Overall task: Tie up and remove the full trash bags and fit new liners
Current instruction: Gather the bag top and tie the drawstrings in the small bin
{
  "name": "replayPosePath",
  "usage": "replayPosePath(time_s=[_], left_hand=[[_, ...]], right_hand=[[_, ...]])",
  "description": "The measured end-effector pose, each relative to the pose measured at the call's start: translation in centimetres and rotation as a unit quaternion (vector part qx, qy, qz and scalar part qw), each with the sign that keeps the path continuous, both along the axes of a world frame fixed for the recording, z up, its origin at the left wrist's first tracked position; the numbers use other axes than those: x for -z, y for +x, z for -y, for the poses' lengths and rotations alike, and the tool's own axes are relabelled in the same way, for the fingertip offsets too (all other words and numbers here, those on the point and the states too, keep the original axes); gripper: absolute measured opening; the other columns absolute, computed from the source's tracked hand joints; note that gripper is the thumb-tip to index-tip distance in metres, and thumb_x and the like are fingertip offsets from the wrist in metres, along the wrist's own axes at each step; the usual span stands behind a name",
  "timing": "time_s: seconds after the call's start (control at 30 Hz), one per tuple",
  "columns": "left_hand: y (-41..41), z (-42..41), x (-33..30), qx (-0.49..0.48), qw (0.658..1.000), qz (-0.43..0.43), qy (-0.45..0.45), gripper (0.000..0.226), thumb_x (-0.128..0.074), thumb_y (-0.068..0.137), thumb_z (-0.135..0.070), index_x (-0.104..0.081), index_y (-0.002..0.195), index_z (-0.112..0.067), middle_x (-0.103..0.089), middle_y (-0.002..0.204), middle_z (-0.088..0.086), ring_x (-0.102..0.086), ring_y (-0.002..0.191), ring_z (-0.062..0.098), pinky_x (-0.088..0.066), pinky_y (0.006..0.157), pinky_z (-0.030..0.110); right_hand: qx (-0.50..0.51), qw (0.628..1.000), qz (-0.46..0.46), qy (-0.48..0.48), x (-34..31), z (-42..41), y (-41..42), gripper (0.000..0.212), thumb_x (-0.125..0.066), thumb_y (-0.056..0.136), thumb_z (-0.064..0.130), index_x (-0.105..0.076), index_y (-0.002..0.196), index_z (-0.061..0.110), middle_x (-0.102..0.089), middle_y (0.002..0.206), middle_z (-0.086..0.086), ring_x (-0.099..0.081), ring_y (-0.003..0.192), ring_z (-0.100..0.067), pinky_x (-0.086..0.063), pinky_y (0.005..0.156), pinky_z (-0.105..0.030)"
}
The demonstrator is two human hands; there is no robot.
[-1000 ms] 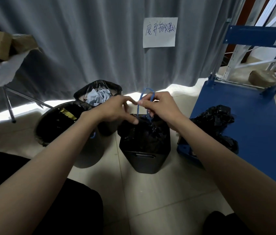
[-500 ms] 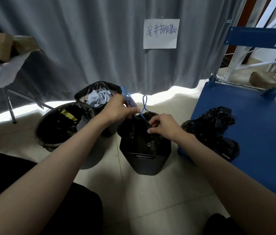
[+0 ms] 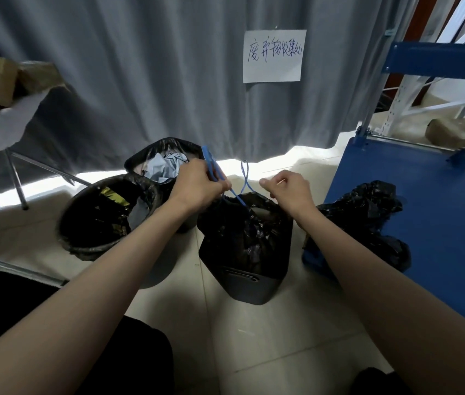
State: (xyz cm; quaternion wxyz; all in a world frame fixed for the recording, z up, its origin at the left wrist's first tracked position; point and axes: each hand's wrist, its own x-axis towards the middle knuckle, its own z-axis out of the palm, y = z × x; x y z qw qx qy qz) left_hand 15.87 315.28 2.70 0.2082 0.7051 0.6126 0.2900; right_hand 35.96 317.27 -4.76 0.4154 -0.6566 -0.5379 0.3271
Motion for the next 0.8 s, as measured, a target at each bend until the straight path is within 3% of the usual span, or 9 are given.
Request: replayPosePath(time_s=[0.07, 0.17, 0.23, 0.33, 0.5, 0.6, 0.7, 0.8], left_hand=[[0.1, 0.2, 0.0, -0.001, 1.000, -0.001, 0.005, 0.006, -0.075, 0.079, -0.016, -0.073, 0.076, -0.012, -0.070, 0.068, -0.001, -0.062, 0.063, 0.001, -0.041, 0.052, 0.005], [0.1, 0.5, 0.2, 0.000, 1.000, 0.000, 0.005, 0.005, -0.074, 0.078, -0.016, -0.073, 0.073, -0.015, -0.067, 0.064, -0.005, -0.062, 0.062, 0.001, -0.042, 0.053, 0.005], [-0.1, 0.5, 0.2, 0.006, 1.000, -0.001, -0.001, 0.005, -0.074, 0.079, -0.016, -0.073, 0.074, -0.016, -0.067, 0.064, -0.006, -0.062, 0.062, 0.001, -0.044, 0.057, 0.010], [-0.3, 0.6, 0.2, 0.011, 1.000, -0.007, -0.011, 0.003, -0.073, 0.080, -0.017, -0.073, 0.077, -0.015, -0.068, 0.067, -0.005, -0.064, 0.065, 0.003, -0.045, 0.059, 0.014], [-0.7, 0.1, 0.1, -0.011, 1.000, -0.001, -0.001, 0.010, -0.072, 0.084, -0.019, -0.072, 0.085, -0.008, -0.070, 0.073, 0.004, -0.068, 0.073, 0.014, -0.053, 0.068, 0.025], [-0.9, -0.2, 0.0, -0.043, 0.999, -0.013, 0.011, 0.012, -0.071, 0.085, -0.019, -0.072, 0.089, -0.007, -0.068, 0.073, 0.002, -0.066, 0.077, 0.016, -0.048, 0.066, 0.021], [-1.2, -0.5, 0.0, -0.068, 0.997, -0.026, 0.013, 0.014, -0.071, 0.084, -0.019, -0.072, 0.089, -0.006, -0.069, 0.078, 0.007, -0.067, 0.080, 0.020, -0.053, 0.072, 0.030], [-1.6, -0.8, 0.0, -0.094, 0.995, -0.039, 0.014, 0.009, -0.070, 0.085, -0.018, -0.071, 0.084, -0.009, -0.066, 0.076, 0.005, -0.066, 0.081, 0.022, -0.049, 0.071, 0.031]], right_hand=[[-0.008, 1.000, 0.019, -0.013, 0.3, -1.4, -0.7, 0.029, -0.076, 0.079, 0.044, -0.071, 0.090, 0.017, -0.070, 0.097, -0.008, -0.063, 0.100, -0.023, -0.050, 0.087, -0.031], [-0.039, 0.997, 0.049, -0.042, 0.7, -3.0, -2.6, 0.045, -0.077, 0.078, 0.043, -0.070, 0.114, 0.016, -0.068, 0.104, -0.006, -0.062, 0.101, -0.021, -0.048, 0.092, -0.031], [-0.066, 0.994, 0.062, -0.055, 0.8, -3.6, -3.4, 0.042, -0.076, 0.082, 0.039, -0.072, 0.113, 0.010, -0.067, 0.099, -0.008, -0.058, 0.093, -0.018, -0.047, 0.089, -0.032], [-0.082, 0.993, 0.058, -0.055, 0.5, -3.8, -3.5, 0.026, -0.073, 0.087, 0.026, -0.077, 0.097, 0.002, -0.073, 0.096, -0.017, -0.055, 0.081, -0.014, -0.043, 0.072, -0.027], [-0.041, 0.989, -0.140, -0.008, -1.2, -3.1, -2.0, 0.012, -0.070, 0.085, 0.019, -0.080, 0.089, 0.017, -0.075, 0.101, 0.004, -0.064, 0.101, -0.011, -0.046, 0.085, -0.021], [-0.045, 0.972, -0.230, 0.015, -2.4, -2.4, -1.0, 0.015, -0.063, 0.090, 0.014, -0.077, 0.086, 0.017, -0.075, 0.097, -0.001, -0.065, 0.094, -0.014, -0.051, 0.086, -0.025], [-0.064, 0.954, -0.289, 0.043, -3.5, -1.4, -0.4, 0.018, -0.055, 0.096, 0.008, -0.073, 0.091, 0.009, -0.071, 0.090, -0.010, -0.069, 0.088, -0.017, -0.052, 0.080, -0.019], [-0.094, 0.949, -0.296, 0.051, -3.8, -0.5, 0.0, 0.019, -0.053, 0.099, 0.009, -0.071, 0.095, 0.004, -0.063, 0.083, -0.012, -0.070, 0.081, -0.024, -0.057, 0.085, -0.028]])
